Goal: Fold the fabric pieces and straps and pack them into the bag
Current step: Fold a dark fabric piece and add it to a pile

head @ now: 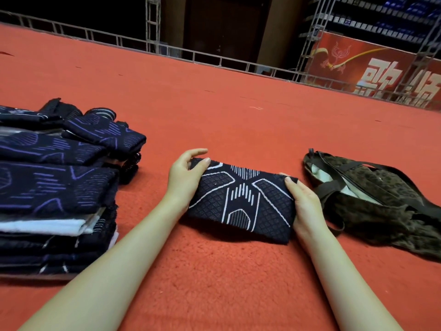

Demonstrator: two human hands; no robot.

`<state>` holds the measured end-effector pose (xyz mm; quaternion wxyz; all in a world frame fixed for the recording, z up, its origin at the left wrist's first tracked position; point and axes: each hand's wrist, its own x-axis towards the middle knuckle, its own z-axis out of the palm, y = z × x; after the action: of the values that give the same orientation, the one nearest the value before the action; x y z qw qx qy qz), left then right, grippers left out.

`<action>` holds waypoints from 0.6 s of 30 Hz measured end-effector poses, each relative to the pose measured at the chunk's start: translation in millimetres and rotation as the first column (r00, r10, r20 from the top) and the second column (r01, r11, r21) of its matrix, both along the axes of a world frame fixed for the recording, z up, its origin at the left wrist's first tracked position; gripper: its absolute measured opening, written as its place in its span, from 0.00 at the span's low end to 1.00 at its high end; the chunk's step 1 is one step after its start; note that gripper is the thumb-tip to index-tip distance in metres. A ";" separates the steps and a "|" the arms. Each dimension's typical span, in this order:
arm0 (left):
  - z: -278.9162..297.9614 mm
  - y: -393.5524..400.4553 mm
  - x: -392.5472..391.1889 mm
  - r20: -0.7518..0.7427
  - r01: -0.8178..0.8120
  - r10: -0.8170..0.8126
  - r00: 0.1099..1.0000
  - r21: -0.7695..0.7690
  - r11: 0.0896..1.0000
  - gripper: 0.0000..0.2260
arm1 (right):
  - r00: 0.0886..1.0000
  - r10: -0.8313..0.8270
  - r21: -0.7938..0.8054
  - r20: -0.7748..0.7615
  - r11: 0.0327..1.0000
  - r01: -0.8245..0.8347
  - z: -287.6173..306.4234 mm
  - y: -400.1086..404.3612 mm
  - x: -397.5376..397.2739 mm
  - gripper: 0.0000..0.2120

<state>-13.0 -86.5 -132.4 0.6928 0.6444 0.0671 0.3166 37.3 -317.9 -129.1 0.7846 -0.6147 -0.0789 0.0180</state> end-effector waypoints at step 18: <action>-21.2 -2.4 2.9 -0.294 0.007 0.328 0.898 0.755 0.656 0.16 | 0.967 -0.222 -0.432 0.128 0.865 0.256 -12.5 -5.4 10.9 0.15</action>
<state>-10.2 -88.8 -153.6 0.3103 0.9109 0.1334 0.2369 48.2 -323.3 -141.6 0.6158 -0.7830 -0.0252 -0.0845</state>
